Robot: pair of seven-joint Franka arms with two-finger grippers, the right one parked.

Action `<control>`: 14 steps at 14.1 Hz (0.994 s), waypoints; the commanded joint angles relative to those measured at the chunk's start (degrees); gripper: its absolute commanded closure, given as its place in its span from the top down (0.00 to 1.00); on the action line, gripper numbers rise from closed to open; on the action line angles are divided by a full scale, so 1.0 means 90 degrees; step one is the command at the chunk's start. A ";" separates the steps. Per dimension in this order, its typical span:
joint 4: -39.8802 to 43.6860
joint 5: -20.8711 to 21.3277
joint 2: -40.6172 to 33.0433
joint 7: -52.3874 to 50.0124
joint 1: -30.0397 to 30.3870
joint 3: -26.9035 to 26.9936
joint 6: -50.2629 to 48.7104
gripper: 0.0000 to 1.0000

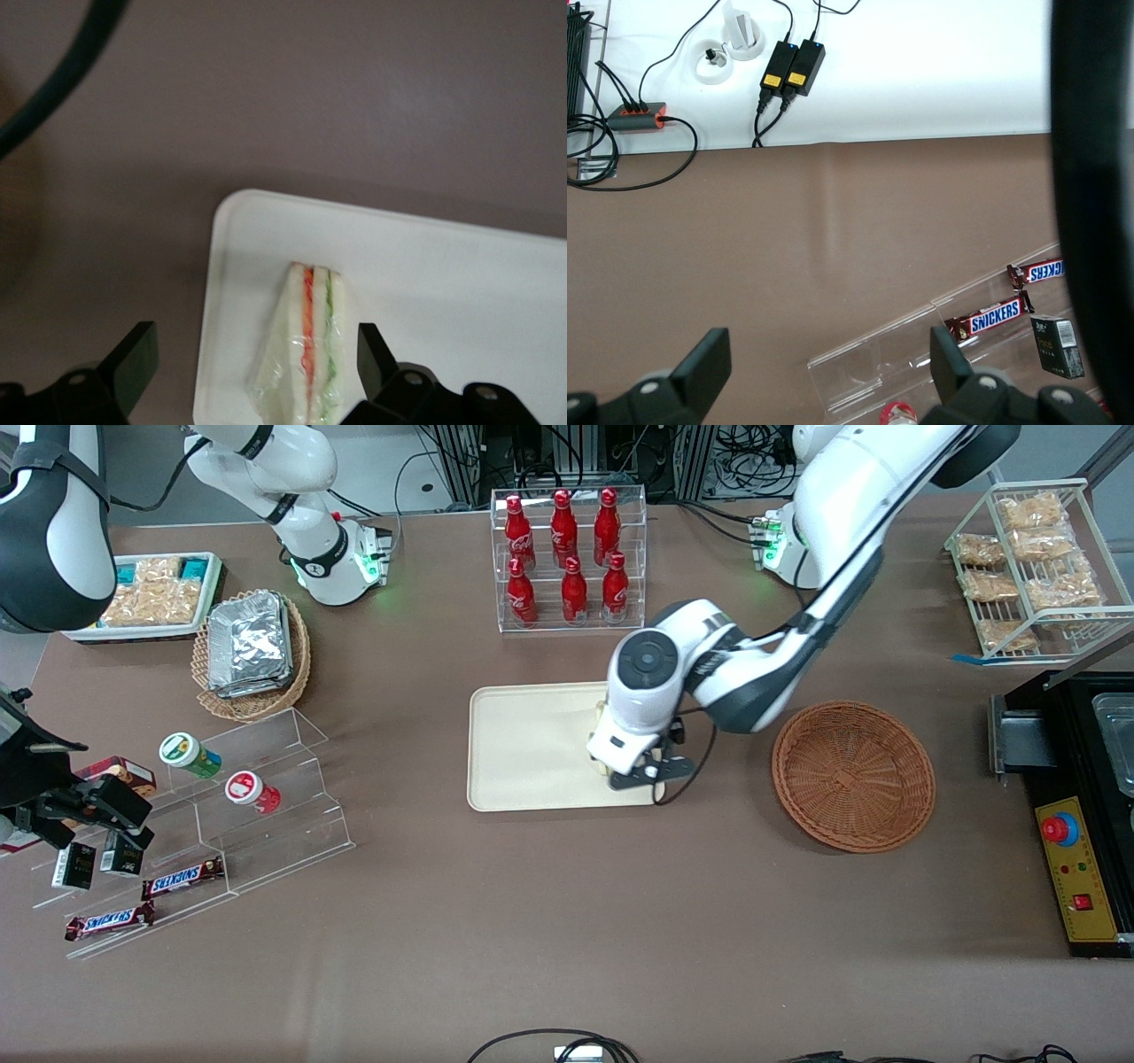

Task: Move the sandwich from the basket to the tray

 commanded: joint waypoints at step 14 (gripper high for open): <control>0.0255 -0.0776 -0.1664 0.1951 0.3119 -0.0023 -0.2204 0.99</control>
